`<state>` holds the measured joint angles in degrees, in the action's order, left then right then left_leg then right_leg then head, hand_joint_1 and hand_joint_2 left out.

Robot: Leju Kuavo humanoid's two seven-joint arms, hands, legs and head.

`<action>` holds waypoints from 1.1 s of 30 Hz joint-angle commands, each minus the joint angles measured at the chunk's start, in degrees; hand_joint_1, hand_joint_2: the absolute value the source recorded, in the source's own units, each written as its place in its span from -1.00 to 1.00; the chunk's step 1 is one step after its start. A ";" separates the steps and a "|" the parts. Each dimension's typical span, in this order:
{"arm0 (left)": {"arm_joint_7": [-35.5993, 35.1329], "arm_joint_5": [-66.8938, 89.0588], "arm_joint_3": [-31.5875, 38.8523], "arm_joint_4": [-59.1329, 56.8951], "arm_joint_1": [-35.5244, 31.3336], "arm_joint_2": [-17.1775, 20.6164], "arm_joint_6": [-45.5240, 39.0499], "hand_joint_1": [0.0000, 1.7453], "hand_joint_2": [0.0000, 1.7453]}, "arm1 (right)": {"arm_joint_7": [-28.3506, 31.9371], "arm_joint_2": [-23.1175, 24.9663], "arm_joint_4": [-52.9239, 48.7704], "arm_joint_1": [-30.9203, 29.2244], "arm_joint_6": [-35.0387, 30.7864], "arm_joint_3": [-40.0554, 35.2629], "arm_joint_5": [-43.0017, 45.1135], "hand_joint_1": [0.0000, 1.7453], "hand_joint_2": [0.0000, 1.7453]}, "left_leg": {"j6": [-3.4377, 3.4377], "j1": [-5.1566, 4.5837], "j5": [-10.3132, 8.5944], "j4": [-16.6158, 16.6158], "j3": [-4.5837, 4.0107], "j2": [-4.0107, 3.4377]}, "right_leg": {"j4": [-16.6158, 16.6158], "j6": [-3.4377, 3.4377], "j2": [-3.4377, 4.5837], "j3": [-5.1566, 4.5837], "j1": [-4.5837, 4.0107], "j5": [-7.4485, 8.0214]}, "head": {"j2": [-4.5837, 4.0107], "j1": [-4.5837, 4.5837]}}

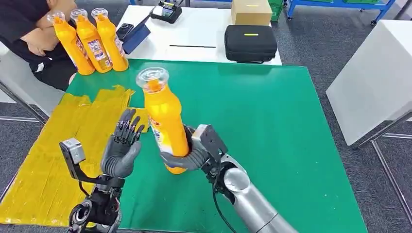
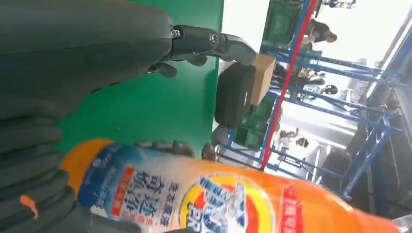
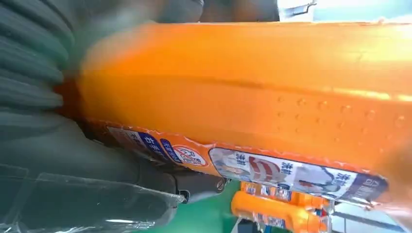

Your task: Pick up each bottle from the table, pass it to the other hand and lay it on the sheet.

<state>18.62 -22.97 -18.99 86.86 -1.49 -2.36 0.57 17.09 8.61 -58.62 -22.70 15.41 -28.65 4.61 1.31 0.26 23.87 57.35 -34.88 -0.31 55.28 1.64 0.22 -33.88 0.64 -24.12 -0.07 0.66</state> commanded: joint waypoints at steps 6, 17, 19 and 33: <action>-1.95 -0.26 -5.82 0.03 -4.25 1.53 -2.37 -1.00 1.00 | -4.16 7.56 21.28 -11.54 -2.98 -11.24 -6.28 1.00 1.00 | -0.07 0.01 0.06 0.01 0.10 -0.09 | 0.02 -0.07 0.09 0.05 -0.01 -0.04 | 0.00 0.00; -3.03 -0.44 -6.41 -4.36 -7.75 0.23 -3.04 -1.00 1.00 | -11.75 11.39 25.47 -6.61 -7.40 -39.58 -16.08 1.00 1.00 | -0.08 0.09 0.06 -0.09 0.22 0.09 | -0.11 -0.08 -0.14 0.17 -0.08 -0.13 | 0.00 0.00; -3.03 -0.44 -6.46 -4.39 -7.77 0.16 -3.04 -1.00 1.00 | -11.81 11.39 25.49 -6.79 -7.35 -39.55 -16.02 1.00 1.00 | -0.10 0.07 0.09 -0.08 0.28 0.25 | -0.09 -0.10 -0.29 0.25 -0.07 -0.22 | 0.00 0.00; -1.94 -3.06 -6.34 -5.12 -8.82 0.76 -3.42 1.00 1.00 | -11.08 11.39 27.67 -10.23 -9.68 -38.31 -12.01 1.00 1.00 | -0.11 0.05 0.02 -0.05 0.09 0.28 | -0.07 -0.11 -0.36 0.00 -0.05 -0.19 | 0.00 0.02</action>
<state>16.07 -25.18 -18.86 83.84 1.10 -1.33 -4.41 5.53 17.42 -36.09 -36.84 4.92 -56.70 -7.54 1.30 0.24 23.88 57.37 -35.02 -0.61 55.26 1.63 0.43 -34.27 0.66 -24.12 -0.07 0.68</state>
